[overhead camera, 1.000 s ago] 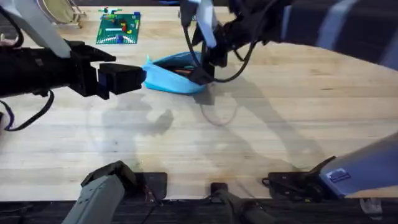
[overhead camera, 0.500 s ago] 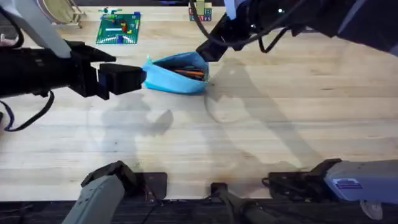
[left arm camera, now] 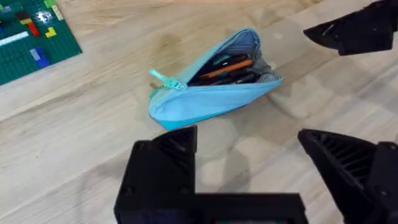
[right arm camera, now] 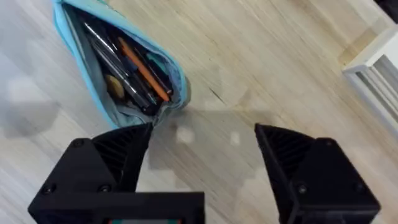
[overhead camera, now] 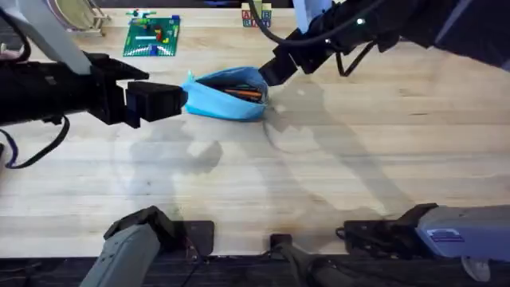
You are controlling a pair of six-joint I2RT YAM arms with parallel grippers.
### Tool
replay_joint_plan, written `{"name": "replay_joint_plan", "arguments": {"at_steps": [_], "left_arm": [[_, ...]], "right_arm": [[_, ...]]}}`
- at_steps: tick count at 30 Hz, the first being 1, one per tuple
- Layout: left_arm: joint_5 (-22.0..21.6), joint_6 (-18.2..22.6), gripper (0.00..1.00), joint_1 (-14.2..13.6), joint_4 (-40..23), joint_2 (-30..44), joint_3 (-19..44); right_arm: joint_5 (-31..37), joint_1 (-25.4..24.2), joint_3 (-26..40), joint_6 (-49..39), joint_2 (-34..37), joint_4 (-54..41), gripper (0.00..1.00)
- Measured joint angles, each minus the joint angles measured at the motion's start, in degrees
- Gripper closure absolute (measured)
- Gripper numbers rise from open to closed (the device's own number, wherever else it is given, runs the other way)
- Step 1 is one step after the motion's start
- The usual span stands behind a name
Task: Unzip the bag, pick up the pens from the table one at a time and place them inside, then zip the bag closed.
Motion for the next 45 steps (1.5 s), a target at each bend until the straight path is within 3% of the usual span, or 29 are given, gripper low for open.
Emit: {"name": "replay_joint_plan", "arguments": {"at_steps": [10, 18, 27, 37, 45], "left_arm": [[0.0, 0.68, 0.008, 0.0, -0.02, 0.0, 0.0], [1.91, 5.1, 0.009, 0.57, -0.57, 2.43, 0.0], [9.13, 16.43, 0.009, 6.86, -5.7, 12.78, 0.0], [11.96, 26.69, 0.009, 13.53, -6.6, 20.09, 0.0], [12.21, 33.41, 0.01, 18.16, -7.5, 23.43, 0.0]], "right_arm": [[0.03, 0.0, 0.0, 0.41, 0.0, -0.11, 0.005], [0.97, 0.07, 0.0, 2.95, 0.0, -0.11, 0.005], [7.69, 4.45, 2.3, 4.31, 0.0, -3.66, 0.005], [9.99, 6.49, 12.91, 5.81, 0.16, -7.04, 0.005], [10.35, 8.94, 21.58, 6.3, 4.36, -8.97, 0.005]]}}
